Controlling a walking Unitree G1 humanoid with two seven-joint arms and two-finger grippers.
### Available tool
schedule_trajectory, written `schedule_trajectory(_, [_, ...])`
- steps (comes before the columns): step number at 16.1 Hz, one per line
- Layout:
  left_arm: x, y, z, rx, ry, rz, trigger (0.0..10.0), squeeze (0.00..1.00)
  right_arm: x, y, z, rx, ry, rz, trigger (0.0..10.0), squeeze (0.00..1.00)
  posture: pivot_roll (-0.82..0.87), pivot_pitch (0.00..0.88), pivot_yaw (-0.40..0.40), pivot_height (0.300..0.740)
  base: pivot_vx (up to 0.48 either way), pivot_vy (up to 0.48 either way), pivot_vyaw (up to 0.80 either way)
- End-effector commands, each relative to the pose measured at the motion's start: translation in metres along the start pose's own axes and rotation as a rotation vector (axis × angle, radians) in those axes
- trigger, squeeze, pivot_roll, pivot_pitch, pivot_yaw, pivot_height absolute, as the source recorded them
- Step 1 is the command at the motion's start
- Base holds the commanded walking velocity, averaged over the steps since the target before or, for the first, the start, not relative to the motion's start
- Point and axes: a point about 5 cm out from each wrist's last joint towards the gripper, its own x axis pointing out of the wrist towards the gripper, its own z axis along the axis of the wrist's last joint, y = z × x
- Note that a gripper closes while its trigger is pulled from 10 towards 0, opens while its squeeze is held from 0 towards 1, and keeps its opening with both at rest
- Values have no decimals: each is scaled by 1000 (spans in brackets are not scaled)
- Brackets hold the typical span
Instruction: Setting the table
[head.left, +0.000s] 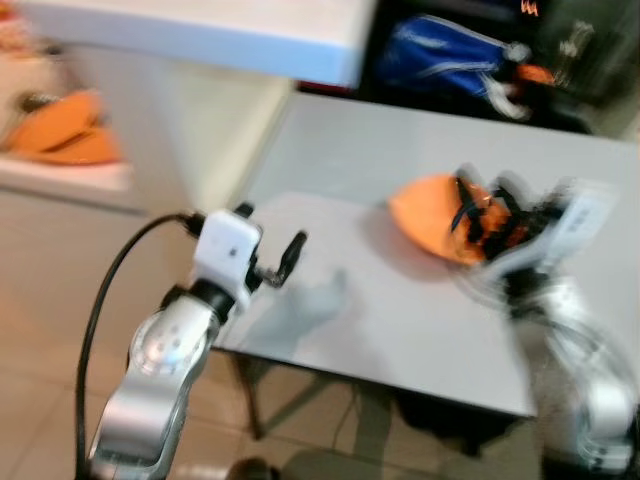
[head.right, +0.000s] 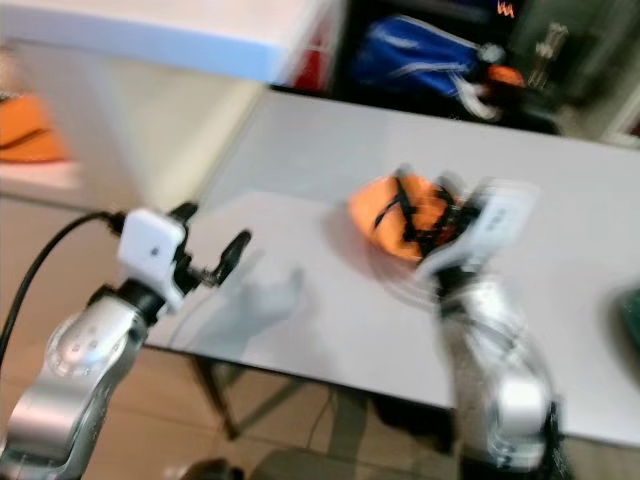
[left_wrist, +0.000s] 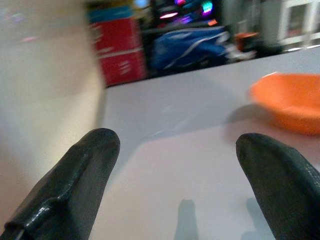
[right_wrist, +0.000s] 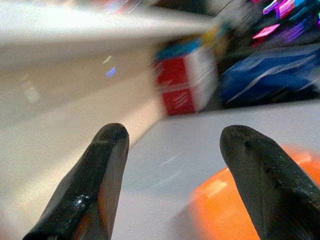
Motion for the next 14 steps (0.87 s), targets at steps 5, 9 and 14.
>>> schedule_trajectory(5, [2, -1, 13, -30, -47, 10, 10000, 1000, -8, 13, -2, -39, -5, -7, 10000, 1000, 80, 0, -47, 740, 0, 480, 0])
schedule_trajectory(9, [7, 7, 15, 9, -46, 69, 10000, 0, 0, 16, -3, -88, -4, -1, 10000, 1000, 96, 0, -65, 740, 0, 480, 0])
schedule_trajectory(14, [11, 12, 23, 36, -69, 103, 10000, 0, 15, 22, -6, -89, 29, 32, 10000, 0, 110, 0, -78, 740, 0, 480, -480])
